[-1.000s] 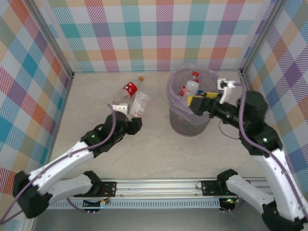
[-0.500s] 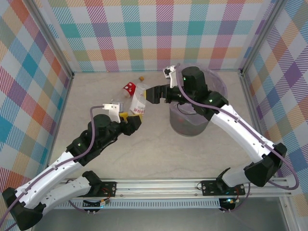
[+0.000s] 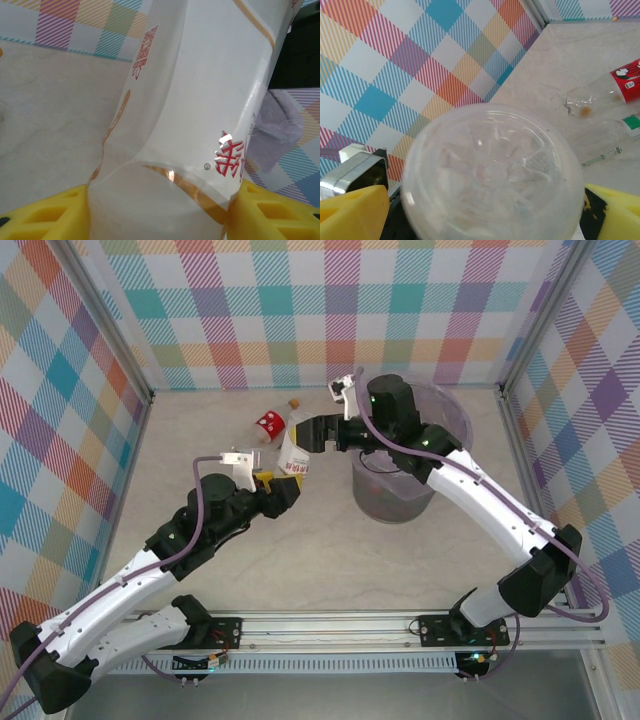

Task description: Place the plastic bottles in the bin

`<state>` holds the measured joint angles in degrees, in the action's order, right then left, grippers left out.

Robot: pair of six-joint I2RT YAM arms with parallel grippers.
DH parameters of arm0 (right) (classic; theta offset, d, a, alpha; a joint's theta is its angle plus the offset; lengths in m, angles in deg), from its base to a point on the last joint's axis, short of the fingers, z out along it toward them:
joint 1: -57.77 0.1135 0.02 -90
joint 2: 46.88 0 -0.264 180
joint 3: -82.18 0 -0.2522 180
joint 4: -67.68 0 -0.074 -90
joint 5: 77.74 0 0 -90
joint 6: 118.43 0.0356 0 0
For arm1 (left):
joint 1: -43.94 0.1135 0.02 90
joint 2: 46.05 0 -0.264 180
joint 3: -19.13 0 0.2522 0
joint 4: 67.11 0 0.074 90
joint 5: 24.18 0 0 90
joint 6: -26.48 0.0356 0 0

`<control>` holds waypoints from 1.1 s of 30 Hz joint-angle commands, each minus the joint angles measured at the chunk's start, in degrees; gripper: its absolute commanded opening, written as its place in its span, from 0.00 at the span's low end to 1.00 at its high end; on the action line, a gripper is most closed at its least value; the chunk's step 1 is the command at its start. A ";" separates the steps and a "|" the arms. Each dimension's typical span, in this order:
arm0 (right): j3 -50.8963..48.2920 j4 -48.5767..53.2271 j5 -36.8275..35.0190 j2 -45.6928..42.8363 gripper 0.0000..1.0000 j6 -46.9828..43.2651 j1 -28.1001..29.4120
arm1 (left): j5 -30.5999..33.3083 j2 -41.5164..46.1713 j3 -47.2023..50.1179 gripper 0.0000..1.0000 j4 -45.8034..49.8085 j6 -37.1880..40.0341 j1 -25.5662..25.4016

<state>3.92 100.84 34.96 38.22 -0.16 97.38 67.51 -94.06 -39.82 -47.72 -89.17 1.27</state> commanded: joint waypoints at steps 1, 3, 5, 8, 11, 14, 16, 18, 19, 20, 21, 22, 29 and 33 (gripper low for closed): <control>2.80 0.30 1.51 1.23 0.95 -0.16 0.37 | -1.16 -0.22 -0.37 0.59 -4.04 -0.93 -0.24; 3.39 0.70 1.88 1.72 0.94 -0.30 0.37 | -0.77 -0.88 -0.55 0.58 -4.18 -1.07 -0.22; 3.68 0.90 2.17 1.82 0.91 -0.35 0.37 | -0.71 -1.29 -0.60 0.59 -4.61 -1.15 -0.26; 3.60 0.88 1.64 1.41 0.85 -0.58 0.37 | -0.74 -1.61 -0.84 0.61 -5.09 -1.17 -0.32; 3.94 1.53 0.08 1.19 0.80 -1.48 0.34 | -1.73 -1.62 -1.03 0.73 -5.72 -1.09 -0.37; 4.37 1.78 -2.01 0.95 0.74 -2.57 0.38 | -2.65 -1.06 -0.40 0.88 -7.25 -0.76 -0.39; 5.56 2.52 -3.23 0.90 0.72 -3.70 0.37 | -2.65 -0.29 0.60 0.93 -8.80 -0.37 -0.35; 8.14 4.15 -5.16 1.35 0.70 -5.50 0.29 | -2.14 0.64 1.47 0.97 -9.71 0.20 -0.37; 9.44 5.00 -6.26 1.57 0.70 -6.40 0.24 | -1.97 1.03 1.59 0.98 -9.55 0.61 -0.30; 11.70 6.45 -7.67 1.97 0.69 -7.62 0.07 | -1.71 1.47 1.56 0.99 -8.76 1.20 -0.29; 14.01 8.08 -9.52 2.25 0.69 -8.84 -0.21 | -1.41 1.97 1.49 1.00 -7.76 2.12 -0.35; 16.12 9.46 -11.30 2.30 0.68 -9.86 -0.68 | -0.88 2.27 1.37 1.00 -6.75 2.89 -0.34; 39.79 27.12 -21.57 1.51 0.65 -16.07 -8.91 | 0.75 -8.79 -4.00 0.92 -5.60 9.72 -0.39; 44.28 34.23 -24.00 -2.95 0.64 -16.69 -18.03 | -2.23 -19.08 -11.57 0.91 -9.14 11.28 -0.61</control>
<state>45.76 125.74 15.22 39.44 -14.32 84.20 67.42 -109.18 -47.28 -53.77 -81.24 1.18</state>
